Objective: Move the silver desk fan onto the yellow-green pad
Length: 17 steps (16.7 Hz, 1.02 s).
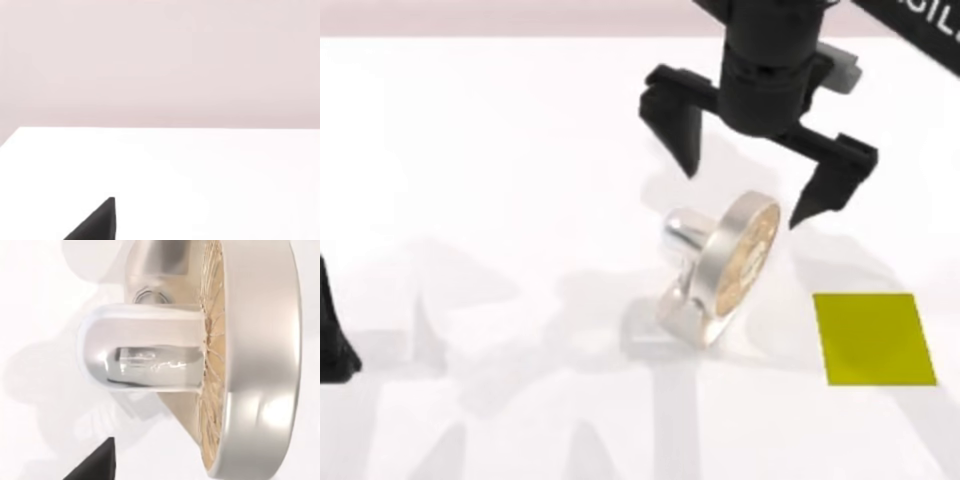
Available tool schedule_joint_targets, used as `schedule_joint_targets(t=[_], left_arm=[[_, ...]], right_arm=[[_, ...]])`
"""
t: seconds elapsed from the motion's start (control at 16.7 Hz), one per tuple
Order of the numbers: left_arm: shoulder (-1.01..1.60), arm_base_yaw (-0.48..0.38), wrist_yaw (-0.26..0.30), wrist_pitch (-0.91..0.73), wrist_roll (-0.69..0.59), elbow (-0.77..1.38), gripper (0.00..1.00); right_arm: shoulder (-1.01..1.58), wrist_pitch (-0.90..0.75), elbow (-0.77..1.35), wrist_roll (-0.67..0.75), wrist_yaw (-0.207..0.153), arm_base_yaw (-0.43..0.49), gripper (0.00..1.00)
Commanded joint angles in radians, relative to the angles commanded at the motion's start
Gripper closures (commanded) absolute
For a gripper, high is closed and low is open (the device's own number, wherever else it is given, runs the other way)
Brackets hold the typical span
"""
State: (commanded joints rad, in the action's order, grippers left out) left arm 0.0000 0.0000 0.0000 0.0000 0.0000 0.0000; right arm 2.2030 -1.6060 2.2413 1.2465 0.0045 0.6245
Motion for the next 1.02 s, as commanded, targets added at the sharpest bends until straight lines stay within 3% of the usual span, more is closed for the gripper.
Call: schedule_joint_targets(t=[0.48, 0.78, 1.02], left_arm=[[0.0, 0.0, 0.0, 0.0, 0.0, 0.0, 0.0], [0.0, 0.0, 0.0, 0.0, 0.0, 0.0, 0.0], [0.0, 0.0, 0.0, 0.0, 0.0, 0.0, 0.0]], right_arm=[[-0.039, 0.204, -0.247, 0.002, -0.001, 0.006, 0.0], [-0.041, 0.222, -0.266, 0.003, -0.001, 0.007, 0.0], [-0.041, 0.222, -0.266, 0.003, -0.001, 0.007, 0.3]])
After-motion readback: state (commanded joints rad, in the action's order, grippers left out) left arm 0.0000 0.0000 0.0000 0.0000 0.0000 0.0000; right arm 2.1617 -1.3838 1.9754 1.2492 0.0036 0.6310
